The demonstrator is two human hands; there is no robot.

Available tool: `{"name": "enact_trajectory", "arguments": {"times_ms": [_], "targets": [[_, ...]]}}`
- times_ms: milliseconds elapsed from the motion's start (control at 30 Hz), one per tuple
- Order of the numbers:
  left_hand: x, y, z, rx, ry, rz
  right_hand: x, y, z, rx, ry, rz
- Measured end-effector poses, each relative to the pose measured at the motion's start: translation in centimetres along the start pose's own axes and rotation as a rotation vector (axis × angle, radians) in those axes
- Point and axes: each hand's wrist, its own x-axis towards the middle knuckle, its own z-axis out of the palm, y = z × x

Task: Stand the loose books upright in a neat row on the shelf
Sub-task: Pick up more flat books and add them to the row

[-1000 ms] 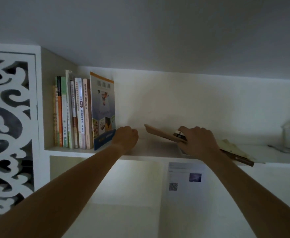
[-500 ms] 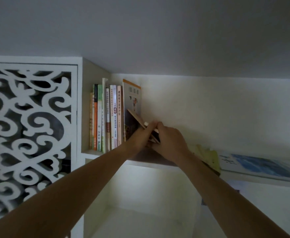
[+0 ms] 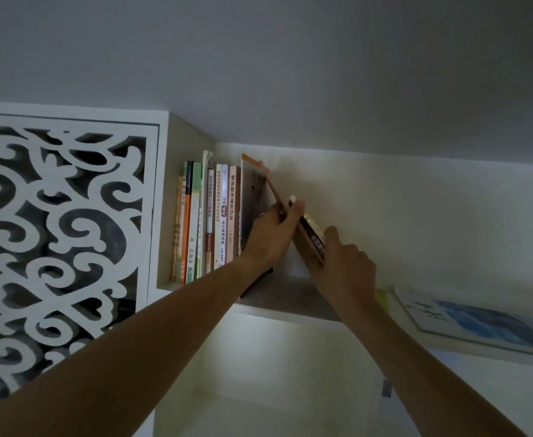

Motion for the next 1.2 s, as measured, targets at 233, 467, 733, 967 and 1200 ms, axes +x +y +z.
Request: {"name": "enact_trajectory", "arguments": {"times_ms": [233, 467, 733, 967, 1200], "targets": [[0.4, 0.0, -1.5, 0.169, 0.087, 0.048, 1.5, -3.5, 2.8, 0.268, 0.011, 0.084], [0.4, -0.2, -2.4, 0.308, 0.147, 0.012, 3.2, 0.2, 0.8, 0.591, -0.681, -0.198], [-0.6, -2.4, -1.1, 0.462, 0.182, 0.158, 1.0, 1.5, 3.5, 0.455, -0.160, -0.066], [-0.3, -4.9, -1.9, 0.720, 0.385, 0.538, -0.4, -1.8, 4.4, 0.619, 0.268, 0.096], [-0.6, -8.1, -3.0, 0.981, 0.397, 0.717, 0.4, -5.2, 6.8, 0.725, 0.317, 0.034]]}}
